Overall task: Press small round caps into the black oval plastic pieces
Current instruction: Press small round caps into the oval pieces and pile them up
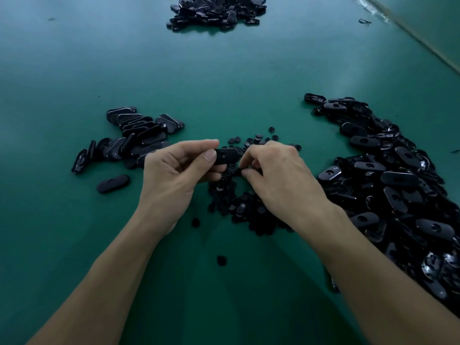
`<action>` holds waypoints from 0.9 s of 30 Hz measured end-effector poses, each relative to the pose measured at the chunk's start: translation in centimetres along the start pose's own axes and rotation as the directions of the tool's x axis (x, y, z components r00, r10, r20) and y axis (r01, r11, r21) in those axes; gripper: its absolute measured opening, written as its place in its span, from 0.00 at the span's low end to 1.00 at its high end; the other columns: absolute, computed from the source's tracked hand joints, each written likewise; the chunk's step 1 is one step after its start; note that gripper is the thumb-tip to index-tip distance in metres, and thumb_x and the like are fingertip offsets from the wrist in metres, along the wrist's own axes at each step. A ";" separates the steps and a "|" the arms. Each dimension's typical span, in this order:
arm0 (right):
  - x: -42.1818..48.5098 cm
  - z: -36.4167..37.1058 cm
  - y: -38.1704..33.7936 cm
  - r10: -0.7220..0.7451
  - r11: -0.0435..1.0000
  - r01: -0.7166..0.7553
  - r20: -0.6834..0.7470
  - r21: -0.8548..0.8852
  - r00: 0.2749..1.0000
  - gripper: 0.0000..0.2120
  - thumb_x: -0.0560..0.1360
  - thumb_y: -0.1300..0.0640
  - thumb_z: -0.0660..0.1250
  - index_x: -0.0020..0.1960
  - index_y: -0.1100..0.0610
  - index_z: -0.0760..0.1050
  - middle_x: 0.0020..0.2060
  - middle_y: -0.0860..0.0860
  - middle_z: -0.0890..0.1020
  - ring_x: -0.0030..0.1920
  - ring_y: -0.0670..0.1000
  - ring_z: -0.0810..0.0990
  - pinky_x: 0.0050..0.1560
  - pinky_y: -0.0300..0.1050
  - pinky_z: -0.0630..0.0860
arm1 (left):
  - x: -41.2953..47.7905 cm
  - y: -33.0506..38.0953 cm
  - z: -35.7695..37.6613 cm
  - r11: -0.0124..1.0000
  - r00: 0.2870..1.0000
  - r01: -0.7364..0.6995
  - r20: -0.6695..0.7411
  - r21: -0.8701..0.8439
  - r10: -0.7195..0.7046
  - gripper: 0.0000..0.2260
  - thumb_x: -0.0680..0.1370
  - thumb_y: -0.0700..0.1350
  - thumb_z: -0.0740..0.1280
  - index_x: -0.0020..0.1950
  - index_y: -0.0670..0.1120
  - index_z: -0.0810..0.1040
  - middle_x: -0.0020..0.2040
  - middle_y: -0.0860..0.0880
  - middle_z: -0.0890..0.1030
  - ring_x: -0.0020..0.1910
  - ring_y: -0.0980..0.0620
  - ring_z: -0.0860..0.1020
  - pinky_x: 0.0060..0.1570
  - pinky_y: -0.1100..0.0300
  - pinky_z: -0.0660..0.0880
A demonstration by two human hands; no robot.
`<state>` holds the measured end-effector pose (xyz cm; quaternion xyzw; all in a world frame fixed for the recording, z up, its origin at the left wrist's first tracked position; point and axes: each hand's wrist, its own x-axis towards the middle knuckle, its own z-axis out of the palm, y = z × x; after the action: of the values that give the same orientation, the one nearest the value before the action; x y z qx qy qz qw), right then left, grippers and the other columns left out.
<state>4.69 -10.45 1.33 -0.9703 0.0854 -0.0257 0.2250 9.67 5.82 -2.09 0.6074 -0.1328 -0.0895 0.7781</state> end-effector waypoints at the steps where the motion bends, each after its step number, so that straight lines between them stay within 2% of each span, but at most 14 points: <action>1: 0.1 0.0 0.0 0.002 1.000 -0.002 0.001 0.000 1.000 0.03 0.79 0.55 0.68 0.51 0.51 0.81 0.47 0.49 0.77 0.49 0.52 0.77 0.51 0.47 0.76 | 0.0 0.0 0.0 1.000 1.000 0.003 0.002 0.000 -0.003 0.07 0.74 0.43 0.71 0.48 0.50 0.87 0.42 0.46 0.87 0.40 0.50 0.86 0.41 0.64 0.80; 7: 0.5 0.0 0.1 0.004 0.996 -0.006 0.020 0.086 1.000 0.04 0.78 0.58 0.69 0.50 0.51 0.81 0.46 0.49 0.82 0.48 0.51 0.80 0.54 0.51 0.79 | 0.1 0.0 0.0 1.000 1.000 0.012 -0.016 0.001 -0.012 0.06 0.73 0.43 0.71 0.48 0.49 0.86 0.41 0.47 0.86 0.40 0.49 0.86 0.40 0.64 0.80; 11: 0.5 -0.1 0.3 -0.001 0.980 -0.004 0.026 0.198 1.000 0.08 0.79 0.57 0.69 0.57 0.54 0.80 0.46 0.48 0.82 0.49 0.48 0.79 0.55 0.45 0.77 | 0.2 -0.1 -0.1 1.000 0.998 0.012 -0.055 0.016 -0.011 0.05 0.75 0.38 0.71 0.49 0.46 0.84 0.40 0.47 0.86 0.39 0.50 0.85 0.40 0.63 0.80; 14: 0.5 -0.6 0.3 -0.014 0.974 0.004 0.042 0.228 0.999 0.05 0.80 0.56 0.68 0.53 0.53 0.81 0.44 0.45 0.81 0.47 0.45 0.78 0.46 0.32 0.72 | 0.1 -0.1 0.0 1.000 0.998 0.008 -0.066 0.024 -0.007 0.05 0.74 0.37 0.72 0.49 0.44 0.82 0.40 0.47 0.86 0.39 0.51 0.85 0.40 0.63 0.80; 16: 0.6 -1.0 0.2 -0.025 0.970 0.013 0.046 0.243 0.999 0.04 0.80 0.57 0.68 0.48 0.52 0.80 0.40 0.43 0.79 0.43 0.41 0.76 0.41 0.28 0.70 | 0.1 -0.1 0.1 0.999 0.997 0.003 -0.077 0.037 0.000 0.05 0.75 0.35 0.71 0.49 0.43 0.82 0.39 0.47 0.85 0.39 0.51 0.85 0.39 0.63 0.80; 20: 0.5 -1.7 0.1 -0.034 0.958 0.023 0.032 0.285 0.999 0.06 0.81 0.56 0.65 0.46 0.52 0.77 0.35 0.42 0.75 0.36 0.37 0.72 0.38 0.27 0.67 | 0.1 -0.1 0.2 0.998 0.995 -0.005 -0.100 0.058 0.010 0.06 0.76 0.33 0.70 0.49 0.43 0.82 0.38 0.48 0.85 0.38 0.51 0.85 0.39 0.63 0.80; 25: 0.3 -1.9 0.0 -0.012 0.951 -0.007 0.058 0.309 0.998 0.07 0.83 0.54 0.61 0.47 0.52 0.75 0.39 0.42 0.76 0.37 0.37 0.73 0.38 0.25 0.68 | 0.0 0.0 0.1 0.998 0.995 -0.004 -0.100 0.068 0.011 0.06 0.77 0.33 0.70 0.49 0.43 0.82 0.38 0.49 0.85 0.39 0.52 0.85 0.39 0.63 0.80; 27: 0.3 -2.0 -0.2 -0.013 0.942 -0.008 0.062 0.335 0.998 0.07 0.84 0.54 0.60 0.48 0.52 0.74 0.40 0.44 0.79 0.39 0.39 0.77 0.39 0.30 0.73 | 0.0 0.0 0.2 0.997 0.994 -0.005 -0.108 0.072 0.013 0.06 0.77 0.33 0.70 0.49 0.43 0.81 0.38 0.49 0.85 0.39 0.52 0.85 0.39 0.63 0.80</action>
<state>4.81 -11.17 3.20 -0.9182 0.0714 -0.0093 0.3895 9.64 5.65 -2.06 0.6382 -0.0964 -0.0481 0.7623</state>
